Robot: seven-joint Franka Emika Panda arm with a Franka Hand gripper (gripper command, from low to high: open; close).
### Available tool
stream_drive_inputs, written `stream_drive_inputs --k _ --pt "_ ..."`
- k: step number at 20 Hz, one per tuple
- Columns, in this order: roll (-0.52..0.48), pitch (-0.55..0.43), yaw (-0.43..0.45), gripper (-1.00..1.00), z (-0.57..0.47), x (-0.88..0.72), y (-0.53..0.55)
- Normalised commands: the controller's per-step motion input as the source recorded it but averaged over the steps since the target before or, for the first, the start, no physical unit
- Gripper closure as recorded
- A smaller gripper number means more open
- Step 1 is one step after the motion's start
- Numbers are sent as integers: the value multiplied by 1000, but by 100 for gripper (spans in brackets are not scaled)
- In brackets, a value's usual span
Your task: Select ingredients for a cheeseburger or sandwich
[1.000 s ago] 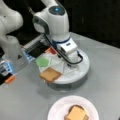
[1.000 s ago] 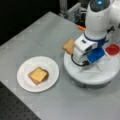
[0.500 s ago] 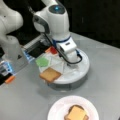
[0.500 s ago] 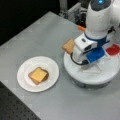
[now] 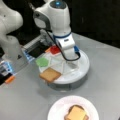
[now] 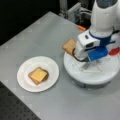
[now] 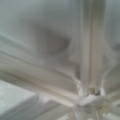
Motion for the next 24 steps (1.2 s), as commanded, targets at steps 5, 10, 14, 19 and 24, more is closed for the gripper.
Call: stream_drive_inputs --k 5,10,14,19,24 --pt "-38 75 -147 -100 288 -146 -57" --pt "-9 91 -319 -100 341 -77 -193" --pt "-78 107 -448 -100 248 5 -257" --pt "49 201 -541 -100 181 79 -226" --pt "256 276 -582 -100 191 192 -231"
